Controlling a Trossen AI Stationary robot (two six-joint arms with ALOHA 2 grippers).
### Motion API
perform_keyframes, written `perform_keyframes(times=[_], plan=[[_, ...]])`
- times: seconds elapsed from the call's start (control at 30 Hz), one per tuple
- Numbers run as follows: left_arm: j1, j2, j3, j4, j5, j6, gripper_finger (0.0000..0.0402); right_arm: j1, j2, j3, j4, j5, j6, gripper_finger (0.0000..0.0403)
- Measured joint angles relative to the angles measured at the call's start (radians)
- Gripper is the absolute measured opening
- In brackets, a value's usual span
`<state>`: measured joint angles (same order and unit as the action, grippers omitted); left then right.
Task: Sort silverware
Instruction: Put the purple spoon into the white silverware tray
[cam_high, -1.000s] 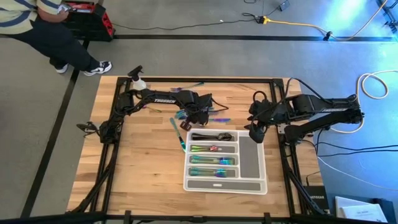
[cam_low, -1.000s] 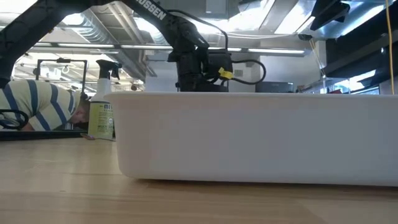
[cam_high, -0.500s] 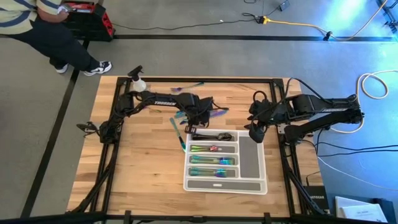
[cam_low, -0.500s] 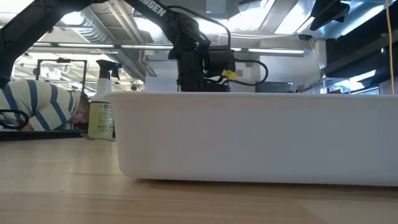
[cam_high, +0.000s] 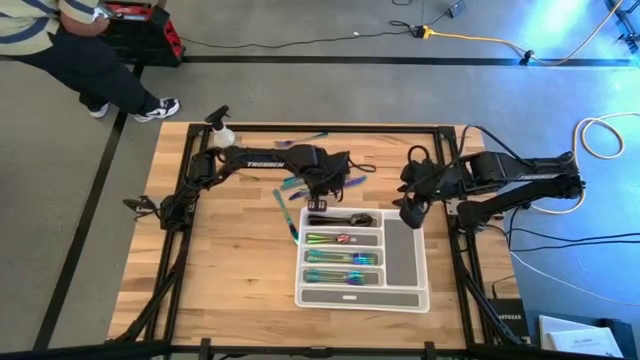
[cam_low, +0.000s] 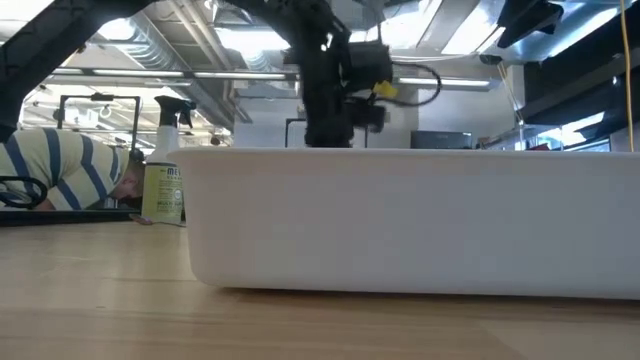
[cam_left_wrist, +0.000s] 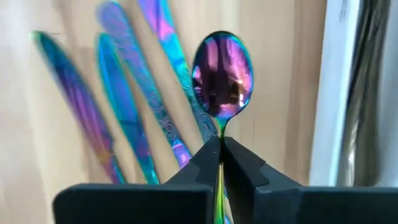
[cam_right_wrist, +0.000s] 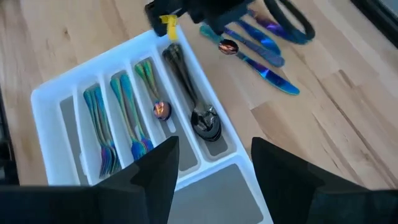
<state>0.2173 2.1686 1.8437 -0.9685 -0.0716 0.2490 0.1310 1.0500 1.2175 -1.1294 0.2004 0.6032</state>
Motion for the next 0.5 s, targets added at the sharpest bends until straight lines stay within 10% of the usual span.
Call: perform_keyframes(times=[0.5], plan=[[-0.162,-0.005,0.219,-0.038,0.048,-0.274,0.0001,0.001,-0.001,0.190,0.005,0.051,-0.029,0.0186]])
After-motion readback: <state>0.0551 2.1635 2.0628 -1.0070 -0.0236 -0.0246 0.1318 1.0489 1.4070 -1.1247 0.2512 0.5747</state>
